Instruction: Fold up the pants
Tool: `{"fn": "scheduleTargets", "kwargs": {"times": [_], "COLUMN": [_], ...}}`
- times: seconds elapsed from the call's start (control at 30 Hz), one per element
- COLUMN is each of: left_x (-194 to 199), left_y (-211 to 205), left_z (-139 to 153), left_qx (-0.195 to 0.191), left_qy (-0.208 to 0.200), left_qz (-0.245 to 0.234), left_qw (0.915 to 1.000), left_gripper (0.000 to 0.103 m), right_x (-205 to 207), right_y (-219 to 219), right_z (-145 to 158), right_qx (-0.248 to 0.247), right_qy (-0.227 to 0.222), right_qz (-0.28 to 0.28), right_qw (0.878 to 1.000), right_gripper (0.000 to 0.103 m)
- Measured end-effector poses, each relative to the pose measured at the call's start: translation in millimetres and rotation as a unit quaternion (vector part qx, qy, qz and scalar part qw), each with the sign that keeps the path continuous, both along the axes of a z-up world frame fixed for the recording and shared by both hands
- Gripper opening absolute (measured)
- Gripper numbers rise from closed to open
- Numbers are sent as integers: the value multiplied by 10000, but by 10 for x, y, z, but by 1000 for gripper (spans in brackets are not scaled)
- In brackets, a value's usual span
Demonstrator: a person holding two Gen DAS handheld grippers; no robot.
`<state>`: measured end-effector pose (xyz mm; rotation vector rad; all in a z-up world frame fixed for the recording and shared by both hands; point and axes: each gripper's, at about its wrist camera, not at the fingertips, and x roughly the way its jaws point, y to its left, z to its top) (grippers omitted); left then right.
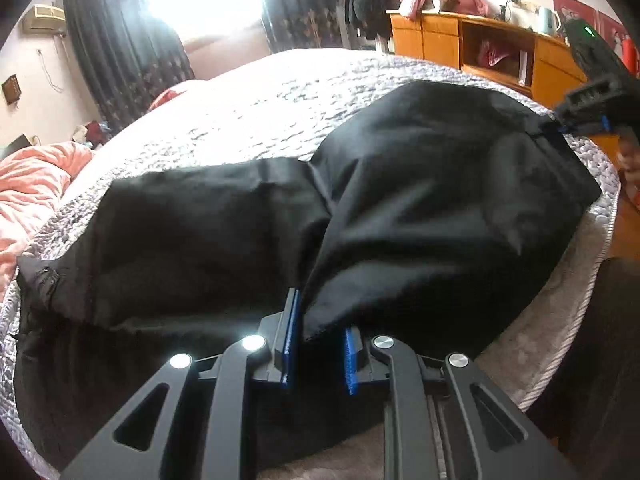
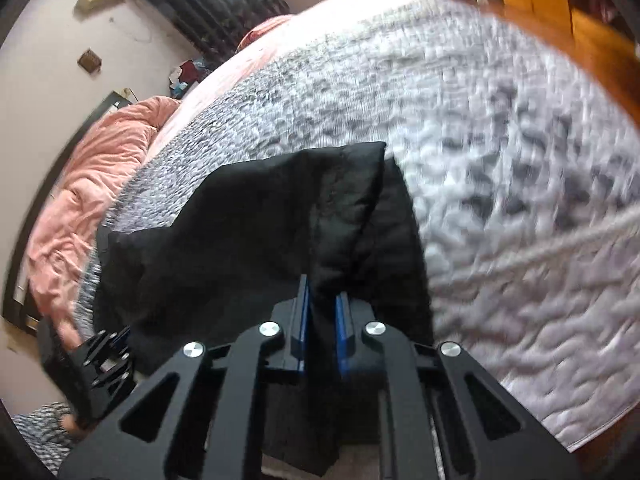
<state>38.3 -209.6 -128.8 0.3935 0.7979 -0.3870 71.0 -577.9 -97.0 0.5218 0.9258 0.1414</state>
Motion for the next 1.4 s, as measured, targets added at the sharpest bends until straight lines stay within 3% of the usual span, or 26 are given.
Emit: {"fn": "scheduleTargets", "kwargs": {"times": [0.1, 0.17, 0.3, 0.43, 0.6, 0.67, 0.73, 0.83, 1.03, 1.1, 1.17, 1.27, 1.37, 1.4], "left_x": [-14, 0, 14, 6, -10, 41, 38, 70, 65, 49, 38, 140, 357, 480], "left_y": [-77, -117, -125, -129, -128, -93, -67, -23, 75, 233, 557, 1013, 1338, 1482], "left_z": [-113, -201, -267, -277, -290, -275, -277, -271, -123, 5, 151, 222, 173, 143], "left_qx": [68, 203, 190, 174, 150, 127, 103, 45, -248, -654, -1295, -1614, -1607, -1764], "left_qy": [101, 139, 168, 165, 144, 150, 156, 191, 548, 919, 1167, 1315, 1367, 1462], "left_qz": [-63, -61, -51, -54, -41, -30, -25, -25, -129, -68, 286, 818, 1348, 1550], "left_qw": [9999, 9997, 9997, 9997, 9998, 9998, 9998, 9998, 9981, 9936, 9843, 9747, 9682, 9610], "left_gripper": [20, 21, 22, 23, 23, 24, 24, 25, 31, 38, 69, 71, 71, 71], "right_x": [161, 228, 130, -113, -128, -58, 19, 131, 211, 225, 222, 225, 234, 233], "right_y": [74, 127, 124, 173, 742, 1077, 1304, 1446, 1518, 1573, 1629, 1652, 1667, 1670], "right_z": [-143, -280, -154, 187, 367, 264, 129, -181, -290, -278, -275, -274, -265, -262], "right_qx": [-700, -836, -940, -1135, -613, -343, -458, -649, -877, -1053, -1175, -1144, -1123, -1108], "right_qy": [588, 852, 742, 355, 116, 303, 562, 1283, 1598, 1633, 1652, 1664, 1652, 1645], "right_qz": [8, 25, -304, -579, 358, 804, 926, 756, 614, 614, 595, 503, 434, 415], "right_qw": [9958, 9928, 9923, 9912, 9974, 9957, 9931, 9867, 9813, 9790, 9774, 9781, 9789, 9793], "right_gripper": [11, 13, 30, 30, 30, 29, 28, 28, 24, 24, 24, 24, 24, 24]}}
